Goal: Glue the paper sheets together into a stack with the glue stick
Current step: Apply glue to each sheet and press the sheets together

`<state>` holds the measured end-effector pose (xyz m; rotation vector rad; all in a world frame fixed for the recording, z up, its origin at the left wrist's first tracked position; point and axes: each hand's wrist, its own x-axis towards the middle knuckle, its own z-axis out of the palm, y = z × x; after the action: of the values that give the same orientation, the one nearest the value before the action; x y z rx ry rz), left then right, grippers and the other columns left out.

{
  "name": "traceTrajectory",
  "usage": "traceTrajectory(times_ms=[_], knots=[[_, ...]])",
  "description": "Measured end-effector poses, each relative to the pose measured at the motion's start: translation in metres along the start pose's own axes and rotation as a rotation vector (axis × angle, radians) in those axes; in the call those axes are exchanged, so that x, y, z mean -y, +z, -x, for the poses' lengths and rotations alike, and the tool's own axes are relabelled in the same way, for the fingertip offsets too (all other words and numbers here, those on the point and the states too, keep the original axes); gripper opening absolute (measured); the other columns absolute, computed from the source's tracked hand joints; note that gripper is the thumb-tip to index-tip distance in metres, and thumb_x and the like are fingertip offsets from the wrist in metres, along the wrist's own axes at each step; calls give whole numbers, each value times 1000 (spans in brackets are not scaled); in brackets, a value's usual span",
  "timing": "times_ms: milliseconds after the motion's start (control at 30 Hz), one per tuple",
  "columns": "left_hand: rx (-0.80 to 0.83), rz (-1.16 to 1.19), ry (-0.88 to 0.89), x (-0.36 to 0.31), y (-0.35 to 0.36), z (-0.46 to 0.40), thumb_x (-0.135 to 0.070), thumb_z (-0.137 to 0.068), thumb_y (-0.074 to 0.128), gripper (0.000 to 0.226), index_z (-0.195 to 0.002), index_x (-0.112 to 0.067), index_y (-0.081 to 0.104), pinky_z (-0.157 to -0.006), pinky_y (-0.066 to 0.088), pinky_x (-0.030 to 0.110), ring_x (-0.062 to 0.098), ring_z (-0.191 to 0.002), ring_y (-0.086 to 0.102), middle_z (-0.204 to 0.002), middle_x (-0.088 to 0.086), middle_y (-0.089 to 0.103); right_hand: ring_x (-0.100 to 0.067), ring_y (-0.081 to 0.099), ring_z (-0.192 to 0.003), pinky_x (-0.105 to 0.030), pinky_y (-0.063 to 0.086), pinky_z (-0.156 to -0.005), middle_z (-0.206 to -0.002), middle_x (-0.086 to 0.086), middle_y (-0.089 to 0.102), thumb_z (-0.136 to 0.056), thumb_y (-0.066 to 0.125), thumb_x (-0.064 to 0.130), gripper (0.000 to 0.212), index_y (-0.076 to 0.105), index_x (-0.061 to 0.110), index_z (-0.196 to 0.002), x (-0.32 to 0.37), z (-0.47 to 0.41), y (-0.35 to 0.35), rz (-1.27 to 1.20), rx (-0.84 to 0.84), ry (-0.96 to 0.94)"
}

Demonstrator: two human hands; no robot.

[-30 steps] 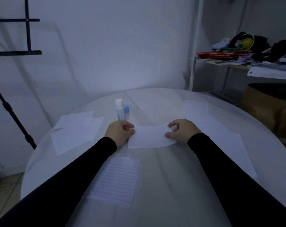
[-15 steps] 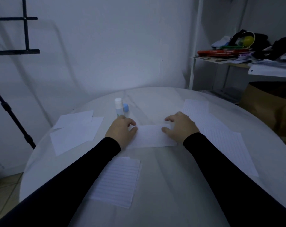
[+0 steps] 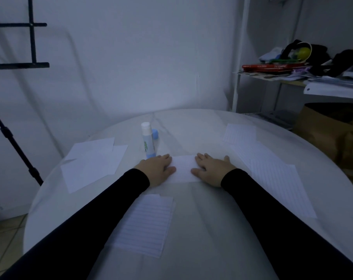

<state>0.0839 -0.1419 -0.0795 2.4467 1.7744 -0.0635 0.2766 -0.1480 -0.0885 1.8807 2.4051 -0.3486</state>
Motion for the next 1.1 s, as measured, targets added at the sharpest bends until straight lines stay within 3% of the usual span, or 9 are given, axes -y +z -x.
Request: traceTrajectory(times_ms=[100,233,367,567,700,800,933,1033,1100], knots=[[30,12,-11,4,-1,3,-44,-101,31,56,-149,-13,27,-114,26,34,21,-141,30,-159,-1,21,-10,8,-146,-56,-2,-114,-159,8,5,-99,29,47,60,13,20,-151,-8,3,-2,-36,-23,35],[-78,89,-43,8,0,3,-51,-95,44,52,-136,-19,46,-106,37,33,25,-127,47,-139,4,50,-11,14,-145,-52,1,-115,-158,9,15,-96,41,46,62,22,22,-149,-8,8,-4,-93,-113,-20],[-43,191,64,5,-1,9,-51,-89,57,56,-140,-34,44,-111,23,22,11,-137,36,-150,-14,36,-7,19,-143,-48,6,-117,-154,18,24,-94,49,37,51,35,34,-143,-6,9,1,-191,-104,-158],[77,224,73,20,-10,15,-42,-92,57,50,-140,-34,45,-109,19,18,9,-139,32,-153,-19,28,-4,15,-144,-56,0,-115,-153,21,24,-96,46,22,47,40,38,-140,-20,11,-5,-219,-26,-109],[46,181,27,30,-12,13,-41,-92,58,47,-137,-30,49,-111,19,21,11,-138,34,-150,-16,35,-9,13,-145,-56,1,-115,-156,17,17,-100,38,24,46,33,35,-144,-18,12,-8,-88,12,-73],[-109,181,56,23,-10,10,-37,-91,59,36,-126,-28,61,-107,27,19,12,-128,47,-138,-9,53,-11,18,-144,-54,3,-116,-156,15,19,-99,40,34,46,34,30,-144,-9,11,-5,-49,-85,-90],[-192,270,172,12,-3,9,-35,-82,72,25,-105,-25,73,-97,38,15,5,-108,59,-115,-10,68,-10,39,-135,-34,22,-115,-144,13,44,-89,59,35,43,55,27,-132,-4,8,3,-209,-225,-203],[-187,351,143,20,-3,9,-35,-75,78,20,-93,-25,76,-94,39,11,-2,-100,60,-108,-15,69,-2,53,-119,-9,30,-99,-129,12,60,-81,71,28,32,70,21,-112,-15,10,0,-389,-223,-175],[-152,359,97,27,-7,9,-36,-73,80,21,-91,-25,76,-91,37,10,-3,-99,59,-108,-18,68,4,56,-108,-4,31,-89,-123,13,63,-77,75,26,26,74,20,-103,-24,12,-3,-446,-177,-152]])
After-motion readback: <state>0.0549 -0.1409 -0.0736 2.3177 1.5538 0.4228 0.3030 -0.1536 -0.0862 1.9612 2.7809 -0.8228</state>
